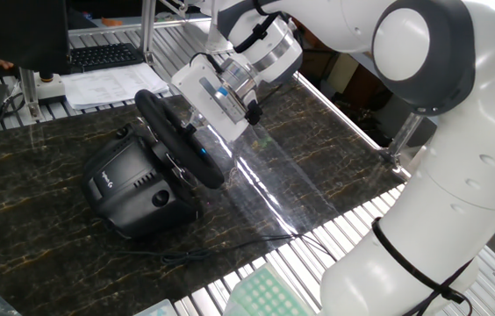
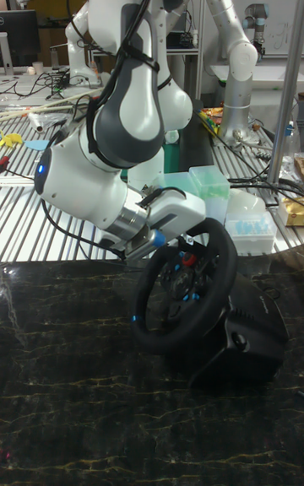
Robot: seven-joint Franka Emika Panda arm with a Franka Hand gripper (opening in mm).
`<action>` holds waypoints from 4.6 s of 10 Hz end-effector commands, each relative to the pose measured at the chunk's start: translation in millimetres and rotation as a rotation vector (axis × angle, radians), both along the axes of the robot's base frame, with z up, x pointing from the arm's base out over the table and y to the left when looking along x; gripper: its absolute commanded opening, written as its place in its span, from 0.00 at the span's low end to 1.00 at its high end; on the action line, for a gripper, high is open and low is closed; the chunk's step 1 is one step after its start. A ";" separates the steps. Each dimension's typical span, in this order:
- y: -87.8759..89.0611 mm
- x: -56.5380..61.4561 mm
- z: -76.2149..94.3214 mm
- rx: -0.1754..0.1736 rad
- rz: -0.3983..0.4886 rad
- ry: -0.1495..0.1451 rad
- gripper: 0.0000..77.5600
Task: Rotate the steering wheel 90 degrees clockwise
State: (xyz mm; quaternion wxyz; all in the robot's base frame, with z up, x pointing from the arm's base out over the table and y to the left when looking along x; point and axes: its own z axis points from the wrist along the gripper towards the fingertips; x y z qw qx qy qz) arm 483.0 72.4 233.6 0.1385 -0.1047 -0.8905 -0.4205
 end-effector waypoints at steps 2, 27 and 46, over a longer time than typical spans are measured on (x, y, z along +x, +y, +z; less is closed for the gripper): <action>3.5 7.7 0.9 -0.005 -0.021 0.015 0.00; 25.8 22.9 35.1 -0.115 -0.070 0.077 0.00; 6.8 -1.6 50.1 -0.291 0.021 0.094 0.00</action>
